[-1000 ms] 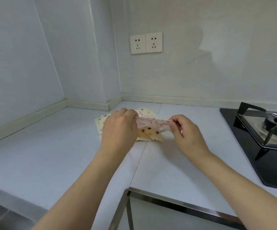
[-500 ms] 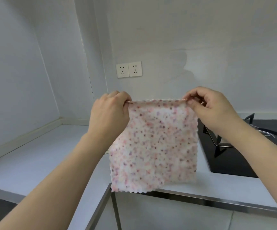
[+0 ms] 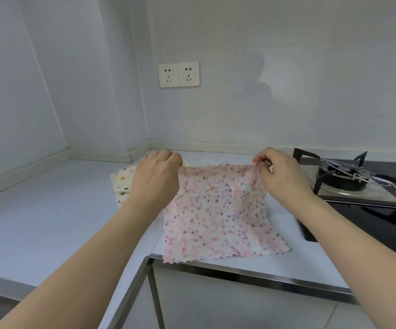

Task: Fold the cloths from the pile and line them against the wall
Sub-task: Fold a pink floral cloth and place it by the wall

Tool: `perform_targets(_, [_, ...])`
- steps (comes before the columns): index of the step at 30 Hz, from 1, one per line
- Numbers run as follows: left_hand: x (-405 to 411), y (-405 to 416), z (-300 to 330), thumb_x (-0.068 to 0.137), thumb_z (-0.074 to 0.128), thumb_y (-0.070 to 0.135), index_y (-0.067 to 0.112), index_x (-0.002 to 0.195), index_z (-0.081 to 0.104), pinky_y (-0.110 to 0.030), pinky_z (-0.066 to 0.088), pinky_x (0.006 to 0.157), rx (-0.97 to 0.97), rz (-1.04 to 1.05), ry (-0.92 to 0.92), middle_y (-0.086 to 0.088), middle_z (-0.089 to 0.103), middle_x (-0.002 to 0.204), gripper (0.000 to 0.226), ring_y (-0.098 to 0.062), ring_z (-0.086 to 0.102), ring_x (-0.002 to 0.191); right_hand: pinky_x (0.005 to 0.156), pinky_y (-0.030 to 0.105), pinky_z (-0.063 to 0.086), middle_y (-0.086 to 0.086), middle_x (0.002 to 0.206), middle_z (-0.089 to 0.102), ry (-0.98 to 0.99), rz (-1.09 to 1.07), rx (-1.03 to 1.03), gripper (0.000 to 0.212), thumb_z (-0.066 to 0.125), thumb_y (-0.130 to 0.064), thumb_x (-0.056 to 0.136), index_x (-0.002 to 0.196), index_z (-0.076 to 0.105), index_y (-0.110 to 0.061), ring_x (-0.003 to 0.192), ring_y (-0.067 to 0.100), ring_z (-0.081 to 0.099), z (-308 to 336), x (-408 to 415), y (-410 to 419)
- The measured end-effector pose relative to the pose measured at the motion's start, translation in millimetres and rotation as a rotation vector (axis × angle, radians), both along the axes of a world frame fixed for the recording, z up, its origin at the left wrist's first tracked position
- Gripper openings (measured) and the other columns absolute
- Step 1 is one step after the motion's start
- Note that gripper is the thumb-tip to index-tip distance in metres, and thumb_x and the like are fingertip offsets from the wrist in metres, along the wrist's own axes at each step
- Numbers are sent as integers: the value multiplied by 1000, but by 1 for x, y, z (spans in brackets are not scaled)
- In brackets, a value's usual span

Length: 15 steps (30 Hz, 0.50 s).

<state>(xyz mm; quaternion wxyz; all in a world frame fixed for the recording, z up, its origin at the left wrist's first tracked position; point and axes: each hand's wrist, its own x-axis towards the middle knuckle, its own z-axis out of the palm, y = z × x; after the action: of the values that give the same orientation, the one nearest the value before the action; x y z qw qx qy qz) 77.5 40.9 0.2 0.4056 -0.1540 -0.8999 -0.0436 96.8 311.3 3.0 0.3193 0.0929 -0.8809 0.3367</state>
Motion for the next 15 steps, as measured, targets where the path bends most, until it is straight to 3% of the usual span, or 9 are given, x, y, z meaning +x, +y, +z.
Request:
perform_targets(3, [25, -3, -28, 82, 53, 1, 10, 86, 66, -39, 43, 65, 25, -150, -60, -4, 59, 90, 16, -27, 51, 74, 73, 31, 46, -7, 89, 63, -103, 18, 97, 18, 51, -7, 88, 87, 62, -22, 85, 12, 57, -30, 16, 6])
perform_targets(7, [59, -8, -79, 79, 30, 18, 15, 85, 61, -34, 44, 64, -120, -346, -327, 0, 56, 88, 32, -21, 49, 75, 71, 32, 42, -6, 83, 60, -289, -21, 193, 16, 52, -3, 83, 79, 61, -17, 83, 17, 54, -78, 43, 16])
perform_targets(12, [65, -4, -75, 80, 43, 6, 18, 87, 50, -30, 37, 60, -76, -350, -349, 3, 53, 79, 16, -20, 44, 68, 69, 29, 35, -4, 78, 58, -127, -21, 255, 17, 54, 4, 76, 75, 58, -13, 81, 18, 51, -85, 53, 16])
perform_targets(15, [70, -7, -67, 73, 43, 6, 25, 85, 34, -27, 32, 56, -110, -407, -364, 6, 43, 74, 24, -18, 39, 65, 66, 28, 35, -5, 74, 55, -98, 32, 311, 17, 56, 5, 71, 72, 56, -12, 75, 18, 50, -84, 60, 15])
